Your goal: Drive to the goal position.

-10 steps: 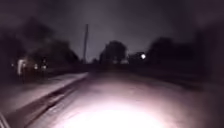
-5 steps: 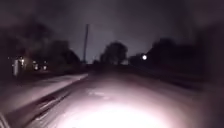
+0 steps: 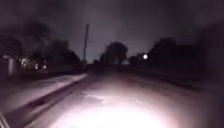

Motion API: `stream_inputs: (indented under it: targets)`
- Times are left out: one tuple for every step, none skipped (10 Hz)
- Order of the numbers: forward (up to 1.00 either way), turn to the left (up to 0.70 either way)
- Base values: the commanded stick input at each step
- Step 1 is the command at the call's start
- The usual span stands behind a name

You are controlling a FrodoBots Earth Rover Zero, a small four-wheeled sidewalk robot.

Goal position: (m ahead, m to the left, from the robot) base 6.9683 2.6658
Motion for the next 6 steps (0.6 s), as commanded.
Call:
stream_inputs:
  targets:
    - [0.70,0.00]
    - [0.70,0.00]
    - [0.70,0.00]
    - [0.70,0.00]
    - [0.70,0.00]
    - [0.70,0.00]
